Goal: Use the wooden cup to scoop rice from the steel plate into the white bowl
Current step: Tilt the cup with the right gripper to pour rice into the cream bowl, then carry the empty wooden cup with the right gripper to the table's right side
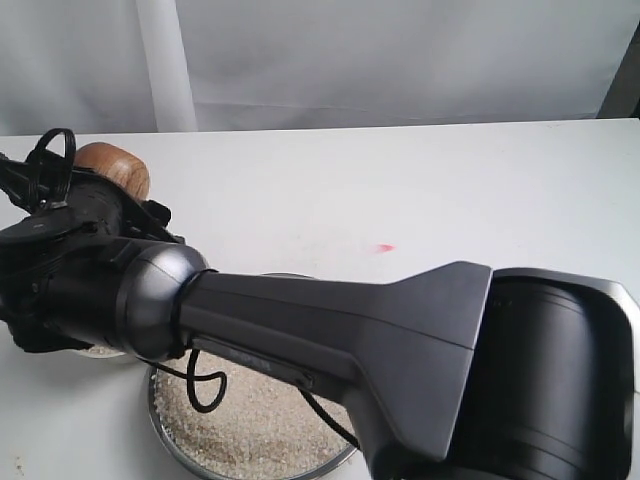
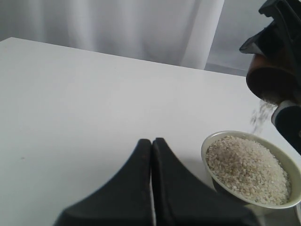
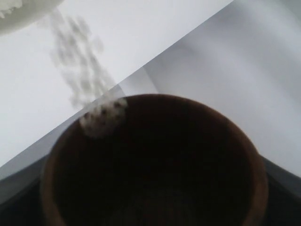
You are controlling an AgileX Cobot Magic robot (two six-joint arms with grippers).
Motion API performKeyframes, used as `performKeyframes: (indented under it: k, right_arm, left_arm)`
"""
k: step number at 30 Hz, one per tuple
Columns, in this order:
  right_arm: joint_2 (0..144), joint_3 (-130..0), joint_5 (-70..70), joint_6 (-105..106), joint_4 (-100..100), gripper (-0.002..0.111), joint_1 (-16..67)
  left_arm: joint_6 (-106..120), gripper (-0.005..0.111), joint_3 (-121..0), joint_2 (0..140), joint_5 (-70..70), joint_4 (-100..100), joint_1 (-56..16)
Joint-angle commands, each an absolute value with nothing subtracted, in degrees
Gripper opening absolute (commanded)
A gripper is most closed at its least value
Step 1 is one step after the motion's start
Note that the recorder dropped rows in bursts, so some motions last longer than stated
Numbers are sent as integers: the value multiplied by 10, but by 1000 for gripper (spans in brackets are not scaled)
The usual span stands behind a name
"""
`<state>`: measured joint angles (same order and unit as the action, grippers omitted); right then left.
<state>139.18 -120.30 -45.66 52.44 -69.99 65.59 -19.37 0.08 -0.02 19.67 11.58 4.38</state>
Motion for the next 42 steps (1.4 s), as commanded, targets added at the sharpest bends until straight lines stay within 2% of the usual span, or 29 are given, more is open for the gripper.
performKeyframes:
  k: [1,24,33,38,42]
  right_arm:
    - [1384,-1207,-454,536,-718,0,658]
    - [1384,-1206,-457,532,-765,0,662]
    - [1384,-1204,-501,262,-723,0,662]
    - [1379,-1204,-527,47,-600,0,653]
    - [1362,-1204,-535,13,-563,0,652]
  left_arm:
    - [-195,0,0,0,193,113,40]
    - [-195,0,0,0,193,113,40]
    - [-195,0,0,0,193,113,40]
    - [-195,0,0,0,193,113,40]
    - [-195,0,0,0,193,113,40]
